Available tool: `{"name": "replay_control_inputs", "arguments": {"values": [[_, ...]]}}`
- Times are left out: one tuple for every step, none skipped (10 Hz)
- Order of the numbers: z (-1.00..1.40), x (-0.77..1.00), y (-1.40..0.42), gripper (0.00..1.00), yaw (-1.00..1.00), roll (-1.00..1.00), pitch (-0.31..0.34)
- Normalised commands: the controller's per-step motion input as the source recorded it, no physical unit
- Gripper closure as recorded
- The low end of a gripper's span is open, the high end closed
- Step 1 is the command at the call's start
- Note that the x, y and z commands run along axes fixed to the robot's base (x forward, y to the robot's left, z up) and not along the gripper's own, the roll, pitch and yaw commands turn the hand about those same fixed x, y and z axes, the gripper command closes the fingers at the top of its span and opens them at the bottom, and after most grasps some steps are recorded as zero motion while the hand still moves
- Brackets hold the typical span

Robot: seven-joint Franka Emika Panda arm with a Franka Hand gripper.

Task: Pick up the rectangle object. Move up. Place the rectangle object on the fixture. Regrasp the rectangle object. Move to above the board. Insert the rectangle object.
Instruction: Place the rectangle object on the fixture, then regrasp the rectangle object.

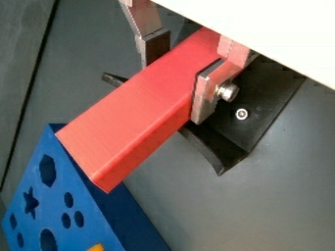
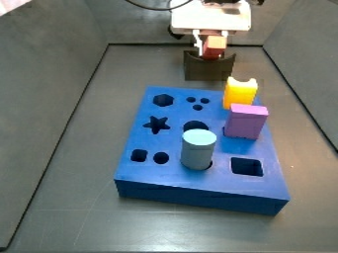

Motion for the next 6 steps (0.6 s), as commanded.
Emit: {"name": "replay_control_inputs", "arguments": {"values": [[0.00,0.00,0.00,0.00,0.00,0.00,0.000],[1.00,0.00,0.00,0.00,0.04,0.06,0.032],[1.00,-0.01,0.00,0.00,0.05,0.07,0.036],[1.00,-0.03,0.00,0.00,0.04,0.07,0.053],[1.00,-0.03,0.00,0.00,0.03,0.07,0.068],[1.00,-0.03,0.00,0.00,0.01,0.06,0.085]]}}
